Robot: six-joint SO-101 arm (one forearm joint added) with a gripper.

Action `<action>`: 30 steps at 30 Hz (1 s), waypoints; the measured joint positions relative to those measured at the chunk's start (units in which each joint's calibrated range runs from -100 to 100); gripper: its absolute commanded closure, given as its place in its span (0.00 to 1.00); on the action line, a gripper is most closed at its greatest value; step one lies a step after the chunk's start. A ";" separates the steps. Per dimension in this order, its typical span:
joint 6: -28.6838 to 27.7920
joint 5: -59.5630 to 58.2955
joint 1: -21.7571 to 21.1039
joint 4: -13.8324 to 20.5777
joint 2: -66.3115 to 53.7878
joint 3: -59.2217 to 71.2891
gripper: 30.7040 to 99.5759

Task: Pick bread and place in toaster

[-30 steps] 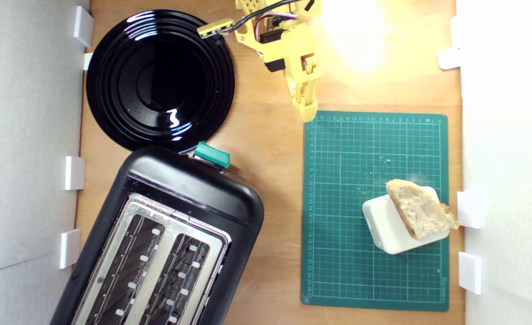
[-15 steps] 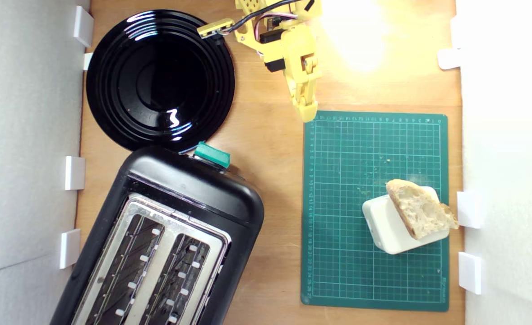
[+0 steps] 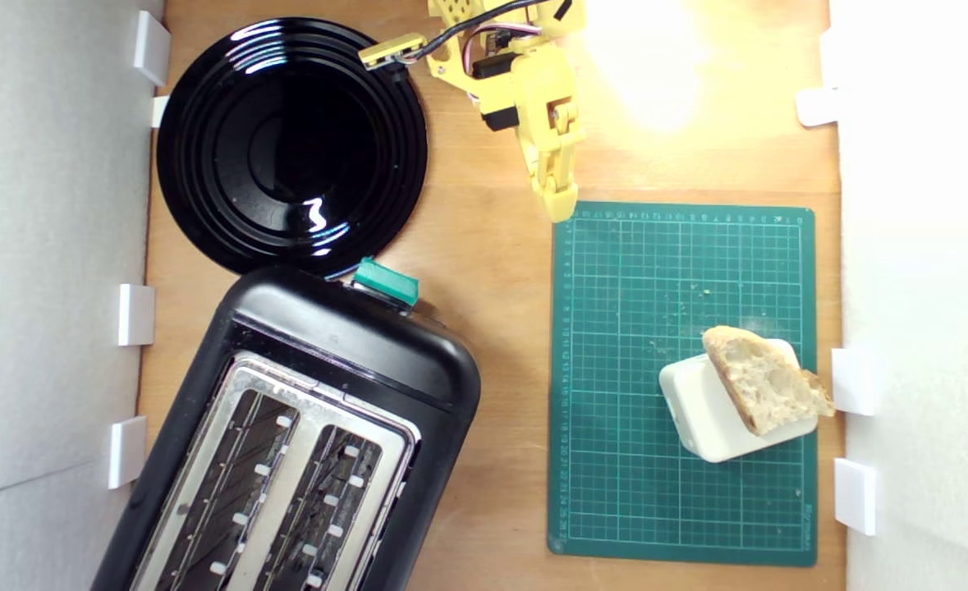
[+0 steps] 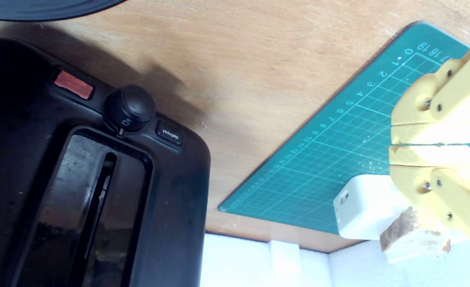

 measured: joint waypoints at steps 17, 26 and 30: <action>-0.16 0.00 -0.09 0.00 0.17 0.00 0.89; -0.16 -0.59 -0.09 0.00 4.54 0.00 0.89; -0.16 -4.58 -1.10 -0.09 8.15 0.00 0.89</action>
